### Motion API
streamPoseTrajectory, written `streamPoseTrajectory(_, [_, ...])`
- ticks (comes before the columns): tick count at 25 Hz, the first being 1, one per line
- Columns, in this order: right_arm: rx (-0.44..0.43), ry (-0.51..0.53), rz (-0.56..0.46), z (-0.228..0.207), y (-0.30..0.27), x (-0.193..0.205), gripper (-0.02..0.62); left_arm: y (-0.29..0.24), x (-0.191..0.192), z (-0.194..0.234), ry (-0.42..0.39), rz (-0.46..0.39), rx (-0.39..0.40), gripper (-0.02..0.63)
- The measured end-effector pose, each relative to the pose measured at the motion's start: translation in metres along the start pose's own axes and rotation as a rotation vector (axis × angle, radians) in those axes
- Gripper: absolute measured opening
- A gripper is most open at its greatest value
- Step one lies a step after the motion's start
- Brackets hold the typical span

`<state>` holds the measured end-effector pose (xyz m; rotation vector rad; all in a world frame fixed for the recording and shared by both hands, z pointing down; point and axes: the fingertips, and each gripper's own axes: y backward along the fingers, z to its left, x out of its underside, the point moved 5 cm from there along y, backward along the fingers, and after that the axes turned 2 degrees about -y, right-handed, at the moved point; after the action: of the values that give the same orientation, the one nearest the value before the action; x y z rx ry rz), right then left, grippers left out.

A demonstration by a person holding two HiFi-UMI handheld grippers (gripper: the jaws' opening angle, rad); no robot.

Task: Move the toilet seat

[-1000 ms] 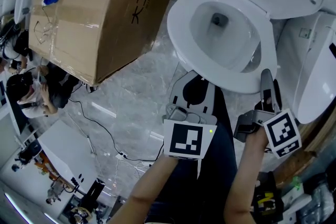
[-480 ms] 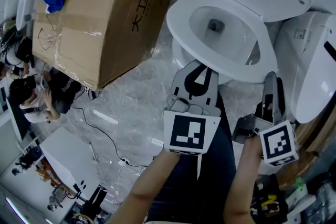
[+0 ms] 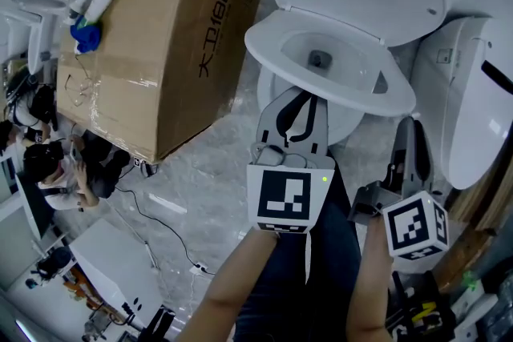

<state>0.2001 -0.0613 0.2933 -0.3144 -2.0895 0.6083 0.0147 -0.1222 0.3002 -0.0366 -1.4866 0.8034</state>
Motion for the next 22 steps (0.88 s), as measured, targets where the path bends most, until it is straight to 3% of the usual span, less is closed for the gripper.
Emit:
streamPoseTrajectory(5, [-0.054, -0.031, 0.015, -0.004, -0.005, 0.007, 0.095, -0.010, -0.015, 0.001, -0.001, -0.007, -0.006, 0.015])
streamPoseTrajectory(22, [-0.165, 0.005, 0.029, 0.027, -0.041, -0.005, 0.061, -0.055, -0.063, 0.004, -0.029, -0.067, 0.002, 0.015])
